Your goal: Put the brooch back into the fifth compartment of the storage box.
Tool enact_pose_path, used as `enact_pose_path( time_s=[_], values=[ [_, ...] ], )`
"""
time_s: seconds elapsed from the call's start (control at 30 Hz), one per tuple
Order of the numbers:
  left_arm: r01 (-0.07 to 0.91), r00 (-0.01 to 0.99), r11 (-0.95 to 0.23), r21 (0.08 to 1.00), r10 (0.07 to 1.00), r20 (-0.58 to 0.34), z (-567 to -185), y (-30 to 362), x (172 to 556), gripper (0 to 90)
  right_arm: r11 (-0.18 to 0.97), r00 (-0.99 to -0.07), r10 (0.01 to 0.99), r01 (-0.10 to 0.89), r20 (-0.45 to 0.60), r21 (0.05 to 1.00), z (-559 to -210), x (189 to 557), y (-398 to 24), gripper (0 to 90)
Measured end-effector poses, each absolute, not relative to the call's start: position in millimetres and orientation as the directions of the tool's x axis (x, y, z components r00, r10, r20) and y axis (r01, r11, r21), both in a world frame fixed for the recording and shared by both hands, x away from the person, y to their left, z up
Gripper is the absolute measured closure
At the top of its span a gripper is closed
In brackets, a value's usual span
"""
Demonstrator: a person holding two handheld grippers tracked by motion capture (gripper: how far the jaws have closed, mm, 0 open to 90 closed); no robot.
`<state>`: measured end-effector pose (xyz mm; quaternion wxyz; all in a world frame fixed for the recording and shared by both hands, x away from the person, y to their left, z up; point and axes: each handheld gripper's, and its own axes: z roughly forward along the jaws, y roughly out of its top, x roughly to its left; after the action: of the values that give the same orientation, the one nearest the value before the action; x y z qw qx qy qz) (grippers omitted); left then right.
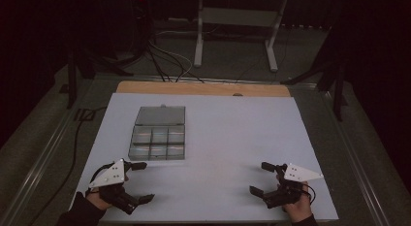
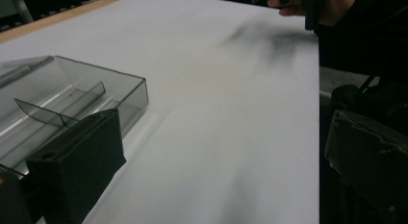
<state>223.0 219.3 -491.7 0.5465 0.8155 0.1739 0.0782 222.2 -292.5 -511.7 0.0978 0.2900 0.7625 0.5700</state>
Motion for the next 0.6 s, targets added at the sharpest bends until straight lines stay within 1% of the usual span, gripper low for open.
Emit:
enact_pose_path(
  time_s=[0.3, 0.6],
  values=[
    [0.195, 0.920, -0.317, 0.928, 0.388, -0.061, -481, 233, 230, 1.3, 0.174, -0.812, 0.552, 0.332, 0.187, 0.927, -511, 222, -292, 0.0],
    [0.214, 0.904, -0.320, 0.923, 0.423, -0.063, -481, 249, 238, 1.2, 0.173, -0.811, 0.553, 0.336, 0.191, 0.926, -512, 222, -292, 0.0]
  ],
)
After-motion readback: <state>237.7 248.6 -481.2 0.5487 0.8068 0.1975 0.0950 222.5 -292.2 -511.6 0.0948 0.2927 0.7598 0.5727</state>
